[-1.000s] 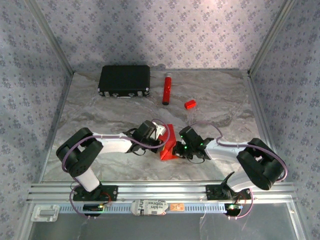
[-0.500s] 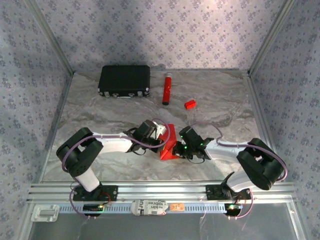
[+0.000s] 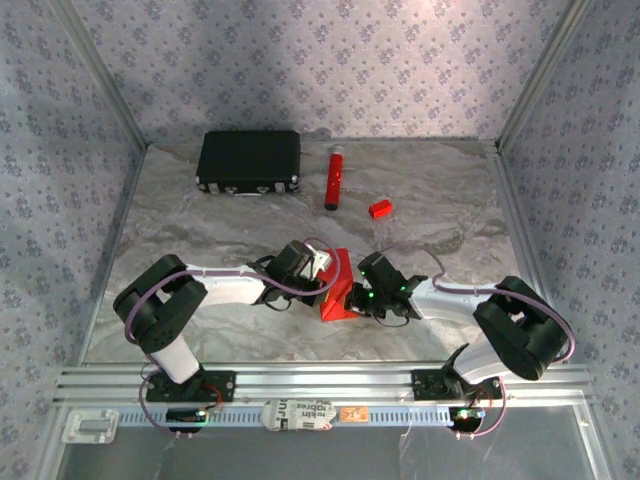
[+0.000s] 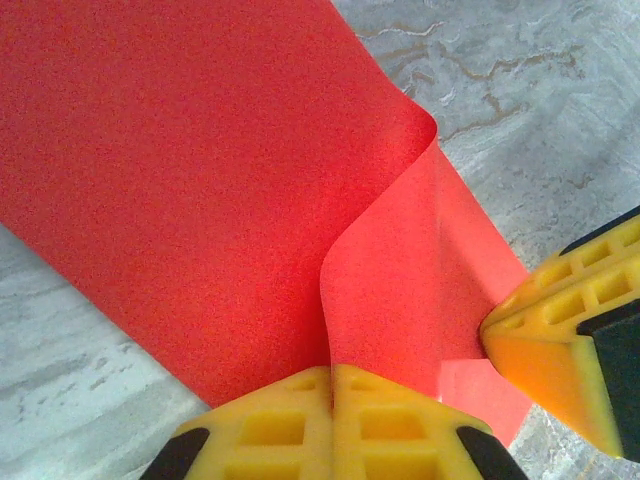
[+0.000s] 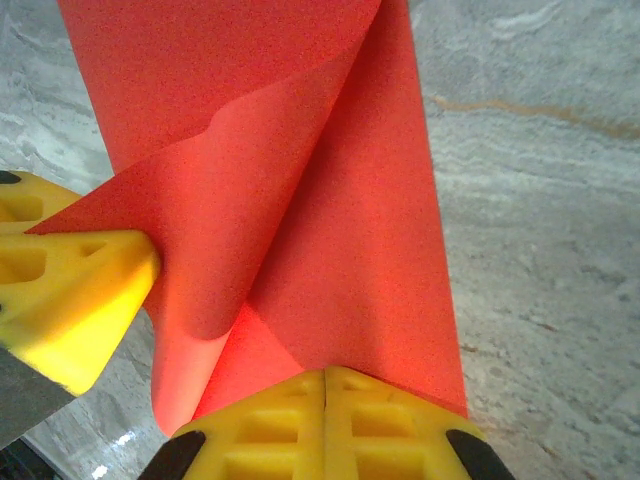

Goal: Fold a paper plane with a square sheet of paper (pick it up from the middle)
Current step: Fold the triangle a second time at the center of the table.

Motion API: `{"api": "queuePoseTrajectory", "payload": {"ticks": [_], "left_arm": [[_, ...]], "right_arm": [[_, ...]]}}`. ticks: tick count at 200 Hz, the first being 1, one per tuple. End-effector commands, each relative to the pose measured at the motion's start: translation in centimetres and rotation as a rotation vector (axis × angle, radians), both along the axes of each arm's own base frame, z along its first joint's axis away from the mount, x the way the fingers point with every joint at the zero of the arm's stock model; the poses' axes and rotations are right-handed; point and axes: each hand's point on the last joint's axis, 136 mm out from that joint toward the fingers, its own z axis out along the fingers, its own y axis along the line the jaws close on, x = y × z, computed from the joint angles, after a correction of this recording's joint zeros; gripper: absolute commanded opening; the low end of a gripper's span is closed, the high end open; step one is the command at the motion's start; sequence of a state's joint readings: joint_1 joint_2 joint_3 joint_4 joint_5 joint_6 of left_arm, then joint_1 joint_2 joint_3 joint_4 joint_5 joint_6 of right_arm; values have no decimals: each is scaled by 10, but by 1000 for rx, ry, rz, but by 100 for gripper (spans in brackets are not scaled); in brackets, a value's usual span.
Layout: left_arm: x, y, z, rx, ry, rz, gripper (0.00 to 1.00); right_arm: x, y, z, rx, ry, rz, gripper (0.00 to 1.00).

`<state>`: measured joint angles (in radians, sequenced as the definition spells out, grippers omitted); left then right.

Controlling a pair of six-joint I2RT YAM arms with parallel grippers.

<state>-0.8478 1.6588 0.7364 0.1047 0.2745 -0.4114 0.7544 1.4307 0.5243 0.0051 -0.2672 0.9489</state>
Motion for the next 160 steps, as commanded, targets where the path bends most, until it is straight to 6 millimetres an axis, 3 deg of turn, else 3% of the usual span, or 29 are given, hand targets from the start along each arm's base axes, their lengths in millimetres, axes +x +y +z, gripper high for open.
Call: {"api": "queuePoseTrajectory", "payload": {"ticks": [1, 160], "left_arm": [[4, 1, -2, 14, -5, 4, 5], [1, 0, -11, 19, 15, -19, 5]], "right_arm": [[-7, -19, -17, -99, 39, -14, 4], [-5, -17, -15, -92, 33, -11, 4]]}}
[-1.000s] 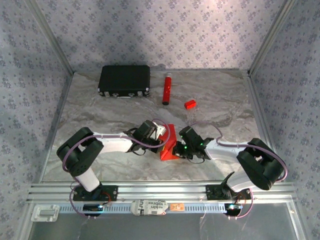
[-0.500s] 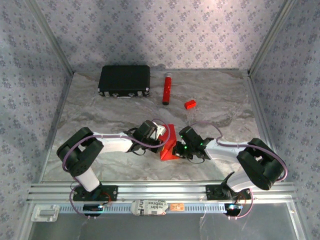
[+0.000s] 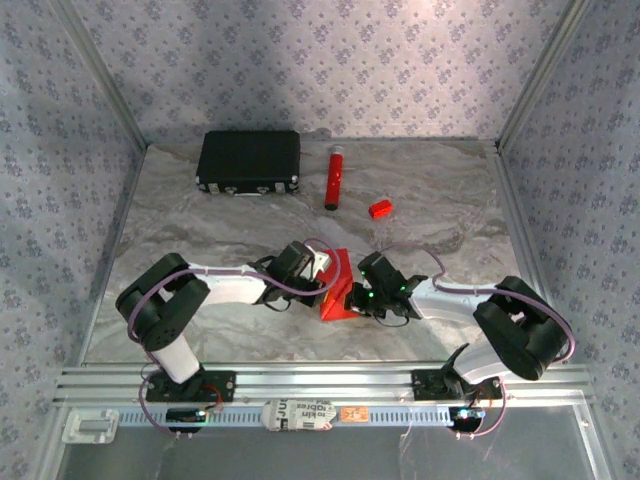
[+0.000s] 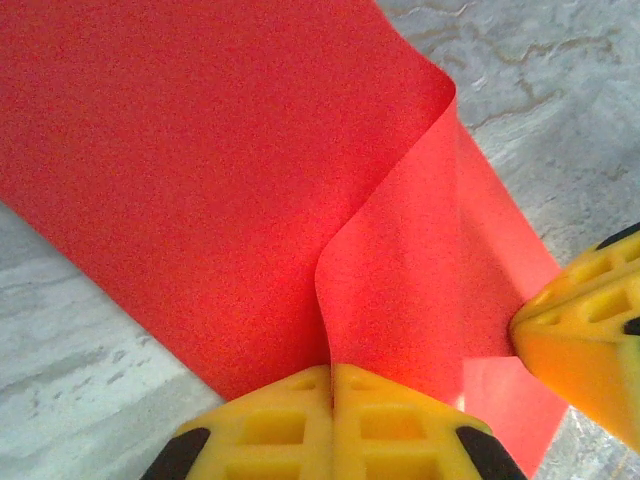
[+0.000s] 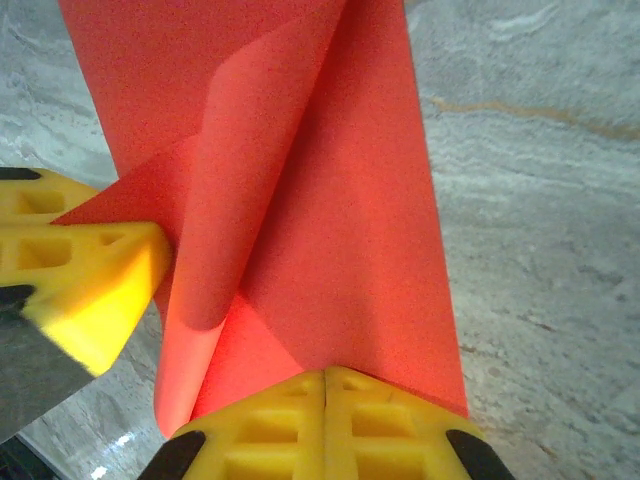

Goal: Fold a paper plane with a square sheet of paper (pick it up from the middle)
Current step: Fold the triangle a second time at the center of the table.

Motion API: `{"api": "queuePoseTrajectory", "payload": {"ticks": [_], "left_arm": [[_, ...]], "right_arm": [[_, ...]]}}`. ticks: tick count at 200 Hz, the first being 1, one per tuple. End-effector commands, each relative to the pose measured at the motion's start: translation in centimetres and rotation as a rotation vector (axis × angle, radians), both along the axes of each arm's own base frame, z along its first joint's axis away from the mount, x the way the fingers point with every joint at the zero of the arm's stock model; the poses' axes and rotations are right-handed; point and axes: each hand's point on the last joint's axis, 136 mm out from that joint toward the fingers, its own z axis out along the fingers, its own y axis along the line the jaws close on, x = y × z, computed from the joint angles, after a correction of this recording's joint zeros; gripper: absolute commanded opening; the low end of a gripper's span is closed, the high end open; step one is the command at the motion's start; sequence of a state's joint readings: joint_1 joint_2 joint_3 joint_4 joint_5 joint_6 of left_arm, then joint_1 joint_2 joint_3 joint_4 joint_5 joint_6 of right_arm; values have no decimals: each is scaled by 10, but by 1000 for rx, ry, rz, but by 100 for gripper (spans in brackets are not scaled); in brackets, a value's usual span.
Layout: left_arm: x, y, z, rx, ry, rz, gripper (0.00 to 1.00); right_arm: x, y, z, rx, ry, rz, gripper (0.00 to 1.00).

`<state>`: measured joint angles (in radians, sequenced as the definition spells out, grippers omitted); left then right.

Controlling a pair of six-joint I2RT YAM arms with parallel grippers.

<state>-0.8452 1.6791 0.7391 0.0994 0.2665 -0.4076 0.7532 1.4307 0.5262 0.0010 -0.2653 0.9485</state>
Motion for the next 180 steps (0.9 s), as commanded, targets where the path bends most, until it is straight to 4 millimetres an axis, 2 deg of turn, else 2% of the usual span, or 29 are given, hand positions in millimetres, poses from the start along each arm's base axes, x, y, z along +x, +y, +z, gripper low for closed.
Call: {"api": "queuePoseTrajectory", "payload": {"ticks": [1, 43, 129, 180], "left_arm": [[0, -4, -3, -4, 6, -23, 5], [4, -6, 4, -17, -14, -24, 5], [-4, -1, -6, 0, 17, -36, 5], [-4, -3, -5, -9, 31, -25, 4]], "right_arm": [[-5, -17, -15, -89, 33, -9, 4], [-6, -18, -16, -95, 37, -11, 4], [-2, -17, -12, -90, 28, -8, 5], [8, -7, 10, -7, -29, -20, 6]]}}
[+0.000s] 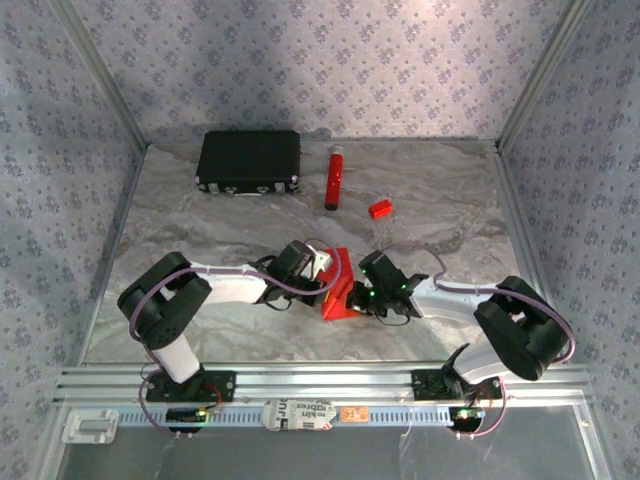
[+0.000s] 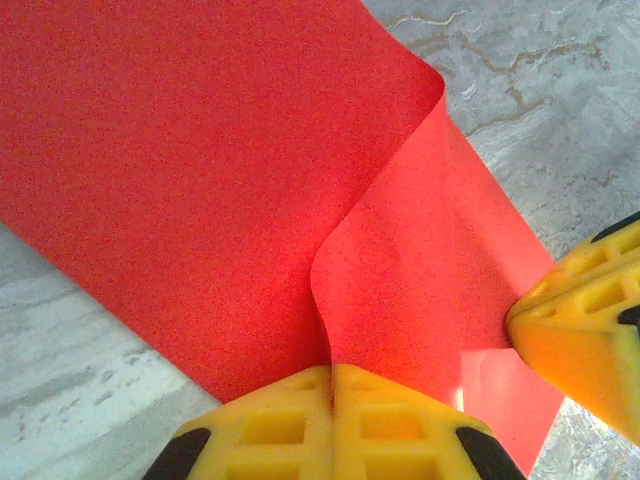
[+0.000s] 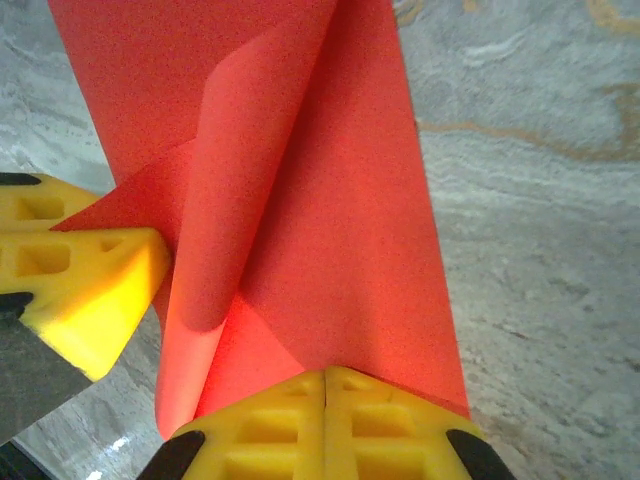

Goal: Fold a paper plane with a square sheet of paper (pick it up from the middle)
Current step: Fold the triangle a second time at the center of the table.

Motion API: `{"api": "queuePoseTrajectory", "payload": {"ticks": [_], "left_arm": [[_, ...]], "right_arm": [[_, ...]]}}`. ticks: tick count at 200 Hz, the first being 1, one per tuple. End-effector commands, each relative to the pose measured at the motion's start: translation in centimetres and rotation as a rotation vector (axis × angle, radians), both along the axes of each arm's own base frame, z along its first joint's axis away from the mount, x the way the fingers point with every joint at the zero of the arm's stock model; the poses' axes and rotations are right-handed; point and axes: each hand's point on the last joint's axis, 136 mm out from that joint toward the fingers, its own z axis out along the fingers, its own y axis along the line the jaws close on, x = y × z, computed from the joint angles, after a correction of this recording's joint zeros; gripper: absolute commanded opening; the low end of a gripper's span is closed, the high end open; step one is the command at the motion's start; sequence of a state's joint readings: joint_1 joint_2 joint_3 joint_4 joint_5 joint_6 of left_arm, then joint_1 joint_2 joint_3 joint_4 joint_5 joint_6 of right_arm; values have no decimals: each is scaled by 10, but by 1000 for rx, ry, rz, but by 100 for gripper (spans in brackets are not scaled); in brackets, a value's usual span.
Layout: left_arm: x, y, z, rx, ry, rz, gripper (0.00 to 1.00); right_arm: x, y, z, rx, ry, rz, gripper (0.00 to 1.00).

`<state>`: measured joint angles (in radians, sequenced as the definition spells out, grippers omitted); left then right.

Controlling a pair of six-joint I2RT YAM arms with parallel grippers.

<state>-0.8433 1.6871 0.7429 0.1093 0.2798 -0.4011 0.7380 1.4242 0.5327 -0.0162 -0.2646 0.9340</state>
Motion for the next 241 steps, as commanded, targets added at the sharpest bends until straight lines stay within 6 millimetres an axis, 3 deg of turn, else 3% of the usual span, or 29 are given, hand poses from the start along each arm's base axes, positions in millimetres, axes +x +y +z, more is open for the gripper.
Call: {"api": "queuePoseTrajectory", "payload": {"ticks": [1, 99, 210, 241], "left_arm": [[-5, 0, -6, 2, 32, -13, 4], [-5, 0, -10, 8, 47, -2, 4], [-6, 2, -12, 18, 45, -6, 4], [-6, 2, -13, 19, 48, -4, 4]], "right_arm": [[5, -3, 9, 3, -26, -17, 6], [31, 32, 46, 251, -105, -86, 1], [39, 36, 28, 250, -60, -128, 0], [36, 29, 12, 224, -30, -145, 0]]}}
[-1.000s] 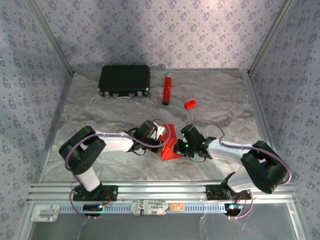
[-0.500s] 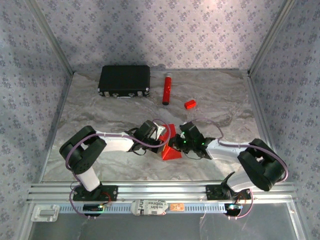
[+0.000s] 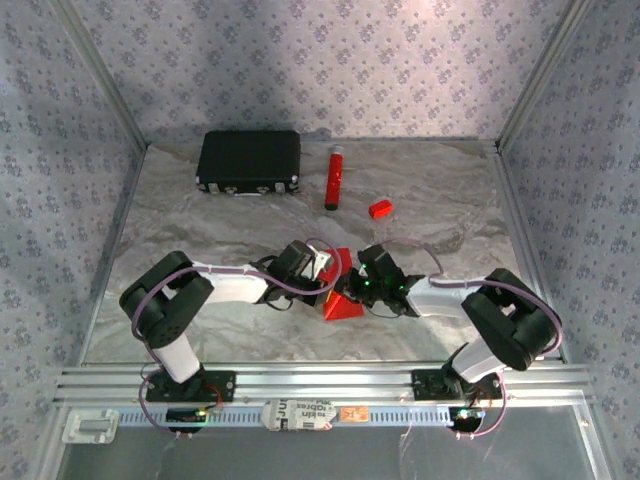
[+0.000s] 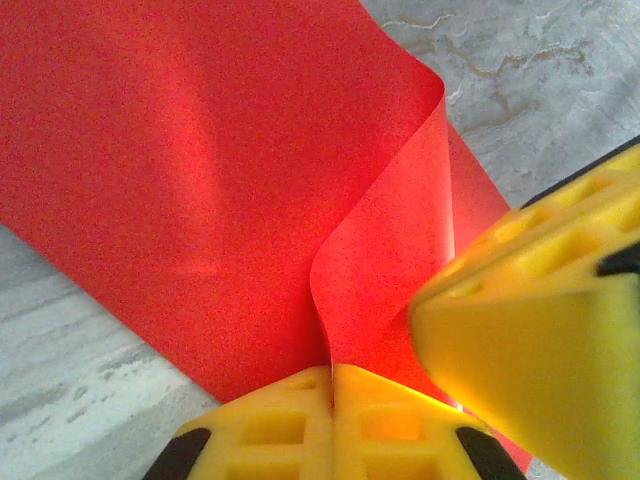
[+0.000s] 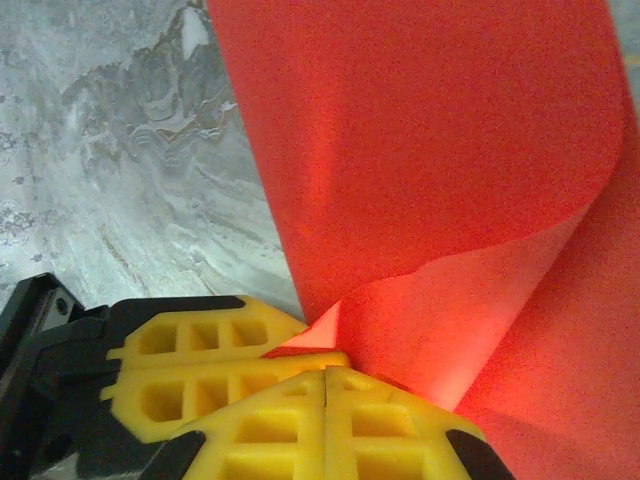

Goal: Fold a paper plane with a square sheet of paper (pick it up from the middle)
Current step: Fold the triangle a second time at the center of the table.

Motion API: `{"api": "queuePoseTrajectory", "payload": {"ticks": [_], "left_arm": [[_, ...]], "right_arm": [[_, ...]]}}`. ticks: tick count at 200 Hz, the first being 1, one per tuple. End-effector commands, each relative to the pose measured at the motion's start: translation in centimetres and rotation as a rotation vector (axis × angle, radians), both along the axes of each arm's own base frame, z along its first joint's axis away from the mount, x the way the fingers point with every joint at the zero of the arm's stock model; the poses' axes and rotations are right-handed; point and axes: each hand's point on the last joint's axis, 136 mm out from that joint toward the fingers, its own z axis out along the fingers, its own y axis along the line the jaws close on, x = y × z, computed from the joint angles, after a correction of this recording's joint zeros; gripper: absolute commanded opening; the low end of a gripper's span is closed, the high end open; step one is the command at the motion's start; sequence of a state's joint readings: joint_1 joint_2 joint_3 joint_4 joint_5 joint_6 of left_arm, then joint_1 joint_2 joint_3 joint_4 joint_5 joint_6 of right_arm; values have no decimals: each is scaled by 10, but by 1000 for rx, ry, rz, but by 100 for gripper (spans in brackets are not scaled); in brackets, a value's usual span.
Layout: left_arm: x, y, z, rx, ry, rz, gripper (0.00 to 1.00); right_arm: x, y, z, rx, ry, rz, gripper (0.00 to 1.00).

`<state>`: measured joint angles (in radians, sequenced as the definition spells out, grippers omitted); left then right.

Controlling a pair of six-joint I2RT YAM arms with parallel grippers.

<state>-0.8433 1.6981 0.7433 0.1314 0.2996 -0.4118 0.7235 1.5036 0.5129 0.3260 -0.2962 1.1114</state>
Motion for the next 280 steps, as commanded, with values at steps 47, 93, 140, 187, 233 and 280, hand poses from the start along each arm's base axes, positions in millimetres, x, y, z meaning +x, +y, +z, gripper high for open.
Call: {"api": "queuePoseTrajectory", "payload": {"ticks": [47, 93, 140, 187, 233, 280], "left_arm": [[-7, 7, -16, 50, 44, -6, 4], [-7, 8, -16, 57, 50, -8, 4], [-8, 8, -17, 63, 53, -13, 4], [-9, 10, -18, 66, 56, -13, 4], [-9, 10, -20, 72, 60, -14, 4], [-11, 11, -22, 77, 67, -18, 3]], "right_arm": [[-12, -21, -37, -42, 80, -49, 0], [-6, -20, -25, -28, 53, -54, 0], [13, -20, -5, -7, 4, -66, 0], [12, -39, -32, -54, 60, -112, 0], [11, -47, -37, -48, 79, -148, 0], [34, -43, 3, 51, -7, -147, 0]]}}
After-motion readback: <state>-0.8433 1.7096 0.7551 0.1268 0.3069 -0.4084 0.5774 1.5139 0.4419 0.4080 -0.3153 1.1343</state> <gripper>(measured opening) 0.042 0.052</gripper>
